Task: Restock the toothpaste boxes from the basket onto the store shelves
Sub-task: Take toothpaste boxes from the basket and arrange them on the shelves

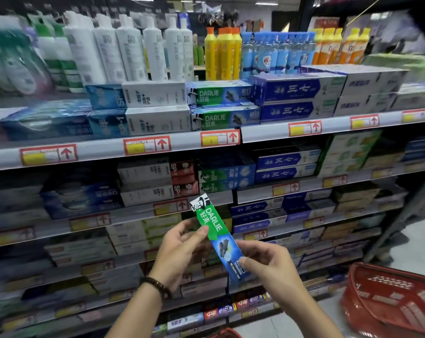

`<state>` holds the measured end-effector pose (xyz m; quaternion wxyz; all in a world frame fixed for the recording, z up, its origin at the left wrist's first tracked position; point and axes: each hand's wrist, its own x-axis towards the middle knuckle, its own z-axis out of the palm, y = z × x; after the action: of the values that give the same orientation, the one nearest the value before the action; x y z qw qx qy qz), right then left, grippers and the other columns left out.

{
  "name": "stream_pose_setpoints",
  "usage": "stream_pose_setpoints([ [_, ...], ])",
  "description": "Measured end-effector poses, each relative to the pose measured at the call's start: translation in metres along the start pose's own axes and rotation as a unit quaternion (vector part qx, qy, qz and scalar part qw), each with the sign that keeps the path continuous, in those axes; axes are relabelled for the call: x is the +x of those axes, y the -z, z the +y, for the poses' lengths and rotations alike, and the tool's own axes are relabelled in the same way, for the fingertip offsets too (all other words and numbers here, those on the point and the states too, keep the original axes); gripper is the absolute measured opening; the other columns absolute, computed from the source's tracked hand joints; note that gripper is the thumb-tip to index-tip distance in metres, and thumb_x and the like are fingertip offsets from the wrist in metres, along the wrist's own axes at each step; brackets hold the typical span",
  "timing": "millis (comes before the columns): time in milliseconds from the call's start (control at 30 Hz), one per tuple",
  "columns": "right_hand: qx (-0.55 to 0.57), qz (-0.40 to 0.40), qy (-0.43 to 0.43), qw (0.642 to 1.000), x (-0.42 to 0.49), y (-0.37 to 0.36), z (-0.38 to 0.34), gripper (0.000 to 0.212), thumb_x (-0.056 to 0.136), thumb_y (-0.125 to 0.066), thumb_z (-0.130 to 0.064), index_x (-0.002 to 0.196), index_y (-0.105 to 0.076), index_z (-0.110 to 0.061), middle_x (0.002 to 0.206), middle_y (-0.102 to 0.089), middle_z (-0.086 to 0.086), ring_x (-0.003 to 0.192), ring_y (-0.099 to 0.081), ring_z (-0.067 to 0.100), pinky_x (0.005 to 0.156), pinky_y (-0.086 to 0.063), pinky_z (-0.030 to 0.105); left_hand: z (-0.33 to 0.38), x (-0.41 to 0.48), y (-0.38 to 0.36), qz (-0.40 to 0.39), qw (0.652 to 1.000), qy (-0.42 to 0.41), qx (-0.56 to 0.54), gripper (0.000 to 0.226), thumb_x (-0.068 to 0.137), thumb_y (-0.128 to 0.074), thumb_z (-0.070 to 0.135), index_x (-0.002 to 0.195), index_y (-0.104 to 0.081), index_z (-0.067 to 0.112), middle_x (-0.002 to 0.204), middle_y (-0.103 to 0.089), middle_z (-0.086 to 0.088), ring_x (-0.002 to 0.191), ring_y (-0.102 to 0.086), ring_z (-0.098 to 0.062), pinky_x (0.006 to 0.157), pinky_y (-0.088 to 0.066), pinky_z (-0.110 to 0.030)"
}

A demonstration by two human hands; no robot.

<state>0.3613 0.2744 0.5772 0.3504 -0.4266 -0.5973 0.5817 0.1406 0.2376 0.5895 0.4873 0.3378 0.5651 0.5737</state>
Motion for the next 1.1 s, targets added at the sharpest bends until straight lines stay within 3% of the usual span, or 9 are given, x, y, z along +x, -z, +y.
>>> stream_pose_setpoints([
  [200, -0.027, 0.036, 0.012, 0.999, -0.007, -0.006, -0.019, 0.029, 0.095, -0.072, 0.003, 0.112, -0.082, -0.018, 0.101, -0.083, 0.001, 0.095, -0.078, 0.016, 0.077, -0.061, 0.029, 0.005, -0.003, 0.010, -0.021, 0.999, -0.011, -0.048, 0.038, 0.094, -0.074, 0.022, 0.129, -0.064, 0.013, 0.114, -0.079, -0.009, 0.101, -0.077, -0.034, 0.097, -0.057, -0.051],
  [400, -0.040, 0.056, 0.048, 0.996, -0.005, -0.006, -0.034, 0.026, 0.097, -0.071, -0.002, 0.110, -0.083, -0.021, 0.105, -0.082, 0.000, 0.102, -0.076, 0.026, 0.091, -0.062, 0.045, 0.014, -0.009, 0.008, 0.000, 0.993, -0.016, -0.117, 0.047, 0.083, -0.077, 0.023, 0.126, -0.063, 0.008, 0.113, -0.078, -0.015, 0.100, -0.075, -0.037, 0.101, -0.056, -0.058],
  [500, -0.033, 0.060, 0.063, 0.996, 0.001, -0.006, -0.043, 0.024, 0.100, -0.069, -0.004, 0.110, -0.083, -0.021, 0.105, -0.082, -0.001, 0.102, -0.075, 0.024, 0.086, -0.062, 0.038, 0.026, -0.009, 0.004, 0.023, 0.990, -0.035, -0.135, 0.041, 0.089, -0.075, 0.017, 0.126, -0.062, 0.006, 0.113, -0.078, -0.015, 0.103, -0.075, -0.041, 0.100, -0.056, -0.060],
  [567, -0.026, 0.055, 0.070, 0.996, 0.007, -0.004, -0.050, 0.024, 0.102, -0.067, -0.008, 0.111, -0.082, -0.023, 0.106, -0.082, -0.003, 0.102, -0.076, 0.019, 0.084, -0.062, 0.033, 0.033, -0.009, -0.001, 0.036, 0.989, -0.052, -0.137, 0.042, 0.089, -0.075, 0.018, 0.127, -0.061, 0.008, 0.112, -0.079, -0.014, 0.102, -0.075, -0.041, 0.094, -0.060, -0.056],
  [700, 0.001, 0.057, 0.086, 0.995, 0.024, 0.003, -0.061, 0.021, 0.104, -0.065, -0.014, 0.114, -0.081, -0.024, 0.106, -0.081, -0.002, 0.101, -0.075, 0.016, 0.081, -0.062, 0.032, 0.050, -0.006, -0.015, 0.063, 0.980, -0.068, -0.174, 0.029, 0.093, -0.072, 0.012, 0.121, -0.061, 0.013, 0.107, -0.080, -0.013, 0.086, -0.078, -0.034, 0.066, -0.066, -0.036],
  [867, 0.081, 0.084, 0.087, 0.989, 0.043, 0.019, -0.070, 0.028, 0.097, -0.073, -0.007, 0.120, -0.074, -0.023, 0.108, -0.078, 0.004, 0.099, -0.075, 0.018, 0.075, -0.061, 0.030, 0.071, 0.001, -0.029, 0.110, 0.964, -0.120, -0.209, 0.034, 0.089, -0.072, 0.015, 0.121, -0.062, 0.008, 0.114, -0.078, -0.015, 0.099, -0.077, -0.037, 0.089, -0.062, -0.048],
  [1000, 0.109, 0.083, 0.095, 0.986, 0.057, 0.020, -0.084, 0.027, 0.093, -0.078, -0.008, 0.117, -0.074, -0.019, 0.102, -0.078, 0.010, 0.087, -0.075, 0.019, 0.070, -0.061, 0.029, 0.083, 0.007, -0.042, 0.138, 0.949, -0.174, -0.226, 0.045, 0.084, -0.074, 0.020, 0.126, -0.059, 0.010, 0.116, -0.078, -0.011, 0.101, -0.077, -0.035, 0.076, -0.065, -0.037],
  [1100, 0.110, 0.108, 0.123, 0.980, 0.063, 0.019, -0.096, 0.023, 0.093, -0.079, -0.011, 0.115, -0.075, -0.017, 0.099, -0.080, 0.005, 0.088, -0.076, 0.019, 0.072, -0.063, 0.029, 0.090, 0.010, -0.051, 0.143, 0.943, -0.203, -0.221, 0.044, 0.084, -0.073, 0.019, 0.125, -0.058, 0.012, 0.117, -0.077, -0.010, 0.105, -0.076, -0.036, 0.083, -0.063, -0.043],
])
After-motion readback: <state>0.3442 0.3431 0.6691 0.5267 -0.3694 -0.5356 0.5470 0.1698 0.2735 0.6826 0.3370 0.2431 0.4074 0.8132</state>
